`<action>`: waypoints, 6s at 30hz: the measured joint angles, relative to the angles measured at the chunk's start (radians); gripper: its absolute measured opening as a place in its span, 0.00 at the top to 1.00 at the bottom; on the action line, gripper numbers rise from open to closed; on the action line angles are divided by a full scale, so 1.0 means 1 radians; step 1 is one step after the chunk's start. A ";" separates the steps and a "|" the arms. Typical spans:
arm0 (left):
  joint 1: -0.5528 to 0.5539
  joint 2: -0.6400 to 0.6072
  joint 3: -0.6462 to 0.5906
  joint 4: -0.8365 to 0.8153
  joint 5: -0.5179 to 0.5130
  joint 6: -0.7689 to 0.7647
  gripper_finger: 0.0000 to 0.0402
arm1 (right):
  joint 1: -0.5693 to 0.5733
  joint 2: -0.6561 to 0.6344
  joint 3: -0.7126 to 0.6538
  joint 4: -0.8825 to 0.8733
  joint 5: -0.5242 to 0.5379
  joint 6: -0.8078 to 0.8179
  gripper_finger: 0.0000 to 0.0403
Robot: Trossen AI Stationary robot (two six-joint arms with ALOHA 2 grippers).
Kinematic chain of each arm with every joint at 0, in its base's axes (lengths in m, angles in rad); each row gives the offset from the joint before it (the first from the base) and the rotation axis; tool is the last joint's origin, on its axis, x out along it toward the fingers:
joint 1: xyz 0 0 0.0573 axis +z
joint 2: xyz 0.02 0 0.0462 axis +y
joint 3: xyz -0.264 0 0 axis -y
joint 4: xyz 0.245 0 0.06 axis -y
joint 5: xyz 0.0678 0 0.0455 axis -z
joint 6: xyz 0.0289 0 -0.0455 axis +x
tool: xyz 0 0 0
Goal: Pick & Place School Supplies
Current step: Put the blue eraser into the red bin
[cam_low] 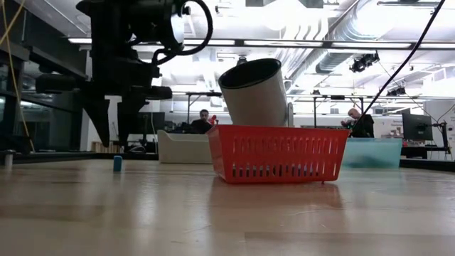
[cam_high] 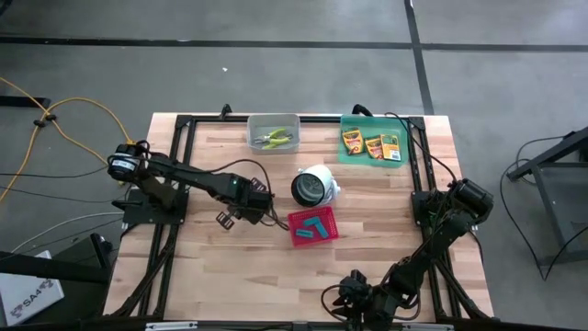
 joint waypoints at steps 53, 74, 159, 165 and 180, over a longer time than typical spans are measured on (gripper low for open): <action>-0.035 0.077 -0.001 0.024 -0.040 0.025 0.74 | 0.000 0.000 0.000 0.010 0.000 0.000 0.76; -0.023 0.061 -0.001 0.018 -0.070 0.015 0.74 | 0.000 0.000 0.000 0.010 0.000 0.000 0.76; -0.183 -0.002 0.011 0.924 0.038 -0.222 0.95 | -0.002 0.000 0.000 0.033 0.022 -0.060 0.76; -0.131 0.097 0.011 0.986 0.062 -0.207 0.95 | -0.001 0.000 0.000 0.038 0.022 -0.061 0.76; -0.118 0.214 0.009 1.023 0.077 -0.283 0.77 | 0.000 0.000 0.000 0.040 0.021 -0.064 0.76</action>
